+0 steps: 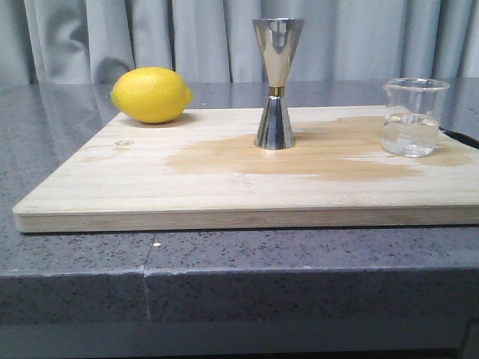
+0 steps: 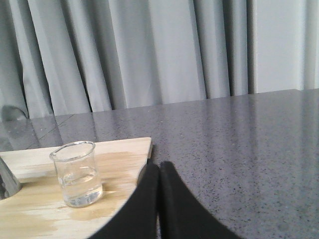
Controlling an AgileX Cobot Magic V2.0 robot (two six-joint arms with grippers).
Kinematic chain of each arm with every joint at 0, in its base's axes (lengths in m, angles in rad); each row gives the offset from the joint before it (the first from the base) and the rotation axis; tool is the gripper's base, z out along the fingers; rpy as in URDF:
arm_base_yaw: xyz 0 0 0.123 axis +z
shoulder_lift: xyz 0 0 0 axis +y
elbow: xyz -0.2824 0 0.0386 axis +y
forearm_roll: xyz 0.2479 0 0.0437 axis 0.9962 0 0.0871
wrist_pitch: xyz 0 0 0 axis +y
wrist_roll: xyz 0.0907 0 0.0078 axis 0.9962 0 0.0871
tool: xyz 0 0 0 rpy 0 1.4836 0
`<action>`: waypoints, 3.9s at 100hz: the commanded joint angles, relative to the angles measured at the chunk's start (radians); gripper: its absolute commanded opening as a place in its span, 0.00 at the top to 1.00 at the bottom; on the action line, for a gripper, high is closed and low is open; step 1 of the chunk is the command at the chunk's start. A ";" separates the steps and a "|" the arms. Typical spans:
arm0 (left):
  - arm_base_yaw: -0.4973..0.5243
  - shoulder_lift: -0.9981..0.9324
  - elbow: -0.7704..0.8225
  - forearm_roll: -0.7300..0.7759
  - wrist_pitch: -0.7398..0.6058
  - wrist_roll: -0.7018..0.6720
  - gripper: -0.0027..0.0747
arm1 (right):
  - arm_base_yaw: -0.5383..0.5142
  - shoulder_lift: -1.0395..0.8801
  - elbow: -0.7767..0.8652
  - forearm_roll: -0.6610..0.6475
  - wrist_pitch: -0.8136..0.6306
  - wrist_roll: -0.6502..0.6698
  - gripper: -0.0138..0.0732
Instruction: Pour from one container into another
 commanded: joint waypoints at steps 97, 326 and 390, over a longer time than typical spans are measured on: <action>-0.008 -0.025 0.037 0.000 -0.128 -0.008 0.99 | -0.006 -0.019 0.025 0.001 -0.085 -0.001 0.93; 0.028 0.256 -0.404 -0.045 0.099 0.008 0.24 | -0.006 0.280 -0.451 -0.056 0.261 -0.088 0.08; 0.026 0.557 -0.720 -0.087 0.651 0.078 0.24 | -0.006 0.424 -0.619 -0.035 0.491 -0.088 0.08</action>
